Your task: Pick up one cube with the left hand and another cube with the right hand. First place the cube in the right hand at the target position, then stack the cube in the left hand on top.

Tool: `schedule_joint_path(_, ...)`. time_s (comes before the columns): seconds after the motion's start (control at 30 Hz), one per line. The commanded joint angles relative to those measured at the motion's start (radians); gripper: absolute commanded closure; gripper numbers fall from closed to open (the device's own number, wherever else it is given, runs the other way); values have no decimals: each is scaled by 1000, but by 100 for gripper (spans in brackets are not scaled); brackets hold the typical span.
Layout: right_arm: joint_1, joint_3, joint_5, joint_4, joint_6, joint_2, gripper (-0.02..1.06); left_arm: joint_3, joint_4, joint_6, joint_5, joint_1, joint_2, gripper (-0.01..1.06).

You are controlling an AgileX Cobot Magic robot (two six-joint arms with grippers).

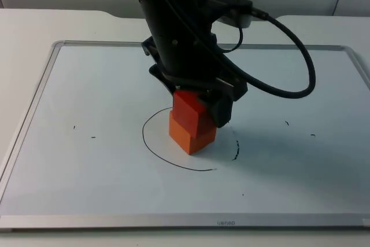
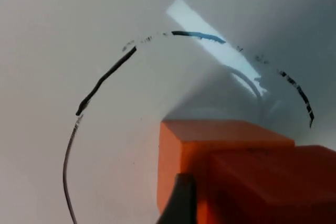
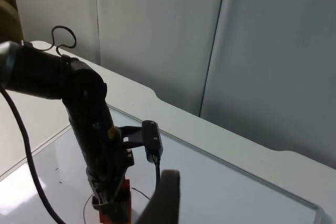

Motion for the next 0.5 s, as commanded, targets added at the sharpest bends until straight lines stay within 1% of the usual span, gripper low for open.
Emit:
schedule_joint_path(0.0, 5, 6, -12, -1, 4, 1, 23, -1, -3, 0, 1, -3, -21, 31)
schedule_joint_path(0.1, 5, 6, -12, -1, 4, 1, 23, -1, -3, 2, -13, -3, -34, 31)
schedule_joint_path(0.23, 5, 6, -12, -1, 4, 1, 23, -13, -3, 2, -4, -3, -63, 31)
schedule_joint_path(0.33, 5, 6, -12, -1, 4, 1, 23, -69, -6, 2, 54, -3, -105, 31)
schedule_joint_path(0.37, 5, 6, -12, -1, 4, 1, 23, -69, -6, 2, 54, -3, -105, 31)
schedule_joint_path(0.47, 5, 6, -15, -1, 4, 1, 23, -134, -27, -5, 120, -5, -155, 31)
